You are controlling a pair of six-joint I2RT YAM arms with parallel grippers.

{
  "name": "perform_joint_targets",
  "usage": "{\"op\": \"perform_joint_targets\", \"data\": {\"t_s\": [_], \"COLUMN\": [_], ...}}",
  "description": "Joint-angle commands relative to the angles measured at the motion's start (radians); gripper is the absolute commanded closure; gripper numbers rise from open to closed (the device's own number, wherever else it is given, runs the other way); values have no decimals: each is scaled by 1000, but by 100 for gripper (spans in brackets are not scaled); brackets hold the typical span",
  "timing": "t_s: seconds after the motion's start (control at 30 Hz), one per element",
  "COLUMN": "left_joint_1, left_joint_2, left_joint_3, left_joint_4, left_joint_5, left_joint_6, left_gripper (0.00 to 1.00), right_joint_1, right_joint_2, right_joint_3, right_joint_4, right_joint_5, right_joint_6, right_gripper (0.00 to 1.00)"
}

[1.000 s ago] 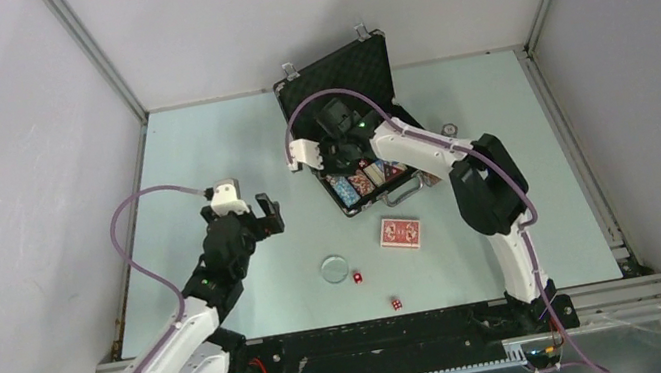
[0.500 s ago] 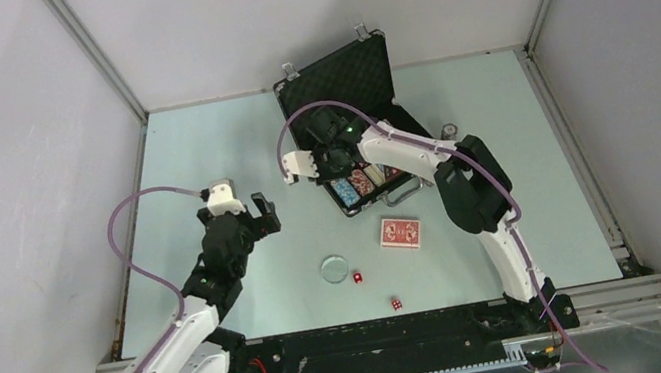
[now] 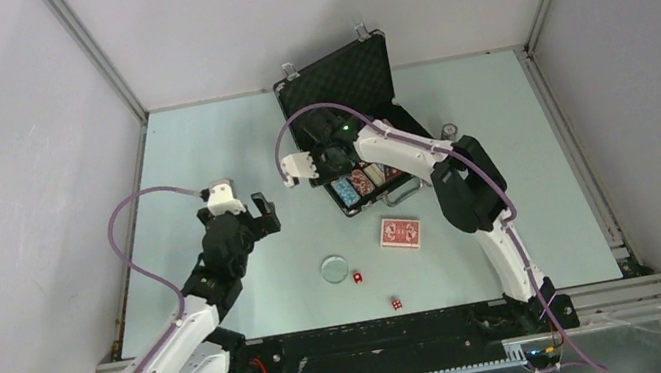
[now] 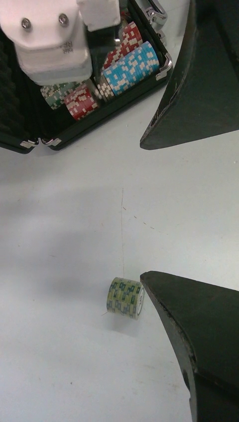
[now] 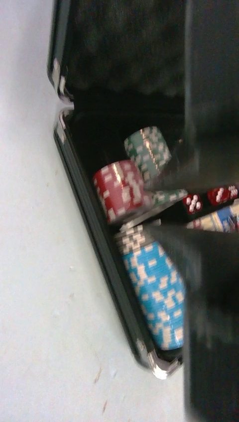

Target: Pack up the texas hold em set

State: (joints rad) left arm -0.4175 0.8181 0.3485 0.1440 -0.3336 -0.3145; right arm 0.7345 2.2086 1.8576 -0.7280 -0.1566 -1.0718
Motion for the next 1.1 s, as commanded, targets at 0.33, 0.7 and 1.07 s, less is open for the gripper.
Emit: {"op": "perform_joint_targets", "data": {"t_s": [0.33,0.7,1.07], "left_joint_1": [16,186,261], "left_joint_2": [7,229,499], "left_joint_3": [43,195,359], "left_joint_4": [26,-167,-324], "left_joint_5": [7,20,40], "left_joint_6": [-10,-90,-119], "left_gripper": [0,4,9], "right_joint_1": [-28,-29,-63], "right_joint_2": [-40,-386,-465], "right_joint_3": [80,-255,-197], "right_joint_4": [-51,473,193], "right_joint_5": [-67,-57,39], "right_joint_6": [46,631,1284], "right_gripper": [46,43,35]}}
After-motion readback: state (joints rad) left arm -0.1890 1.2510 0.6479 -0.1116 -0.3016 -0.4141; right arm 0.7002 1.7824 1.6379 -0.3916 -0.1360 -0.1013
